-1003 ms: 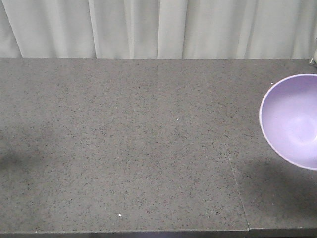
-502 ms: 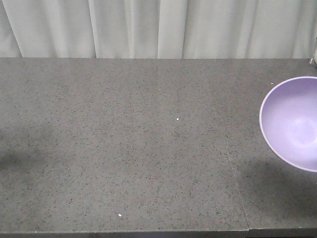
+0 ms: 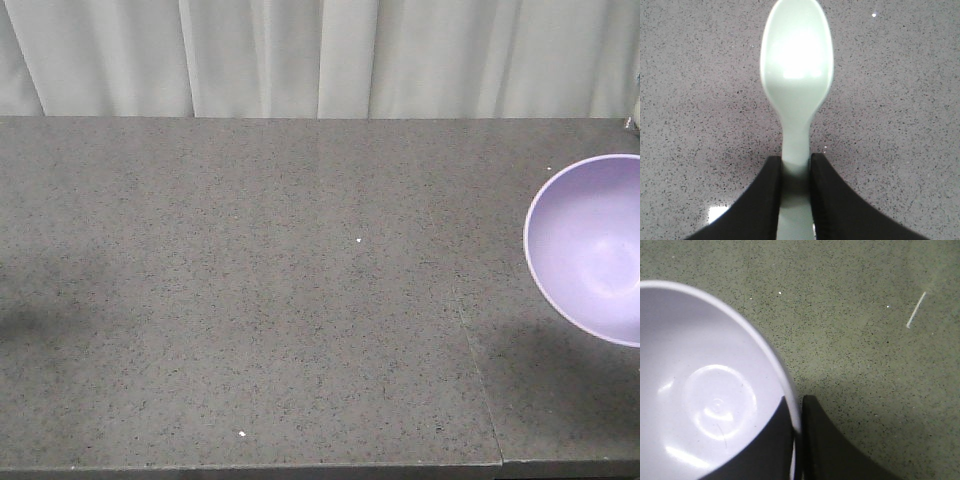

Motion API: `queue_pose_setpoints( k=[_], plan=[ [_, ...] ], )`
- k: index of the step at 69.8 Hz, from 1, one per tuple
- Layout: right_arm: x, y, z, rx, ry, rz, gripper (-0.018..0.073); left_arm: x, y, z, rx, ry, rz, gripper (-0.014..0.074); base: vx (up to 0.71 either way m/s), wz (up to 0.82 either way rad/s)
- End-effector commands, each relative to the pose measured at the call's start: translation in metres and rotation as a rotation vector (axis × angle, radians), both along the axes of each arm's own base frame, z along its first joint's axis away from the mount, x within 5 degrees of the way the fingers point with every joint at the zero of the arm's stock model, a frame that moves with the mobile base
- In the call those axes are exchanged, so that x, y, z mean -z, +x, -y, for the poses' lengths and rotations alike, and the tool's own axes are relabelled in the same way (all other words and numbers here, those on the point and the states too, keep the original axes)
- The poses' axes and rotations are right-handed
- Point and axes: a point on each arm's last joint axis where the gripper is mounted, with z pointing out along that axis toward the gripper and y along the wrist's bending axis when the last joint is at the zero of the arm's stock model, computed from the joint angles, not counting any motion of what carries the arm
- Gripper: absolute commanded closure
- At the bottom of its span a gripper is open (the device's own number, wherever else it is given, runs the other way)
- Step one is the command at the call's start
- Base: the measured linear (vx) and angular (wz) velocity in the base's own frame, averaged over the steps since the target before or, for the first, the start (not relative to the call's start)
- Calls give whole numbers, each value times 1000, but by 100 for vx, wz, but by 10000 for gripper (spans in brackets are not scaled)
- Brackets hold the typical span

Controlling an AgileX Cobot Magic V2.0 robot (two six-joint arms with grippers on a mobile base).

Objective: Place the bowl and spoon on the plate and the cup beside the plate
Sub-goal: 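Lift the lilac bowl with the right gripper, then drive the base to the counter with the pale blue plate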

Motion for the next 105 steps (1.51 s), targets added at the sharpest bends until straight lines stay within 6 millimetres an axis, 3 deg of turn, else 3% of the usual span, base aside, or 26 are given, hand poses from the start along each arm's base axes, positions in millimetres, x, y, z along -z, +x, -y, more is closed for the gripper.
queue_pose_setpoints(
  k=[1,49,105],
  plan=[
    [-14,1,1,-1,-6,97,565,-18,-5,3,-6,-7,97,603,0,0],
    [-14,1,1,-1,-6,96,565,-18,-5,3,-6,-7,97,603,-2,-11],
    [-14,0,1,-1,-6,93,565,-18,-5,3,-6,-7,97,603,-7,-49]
  ],
)
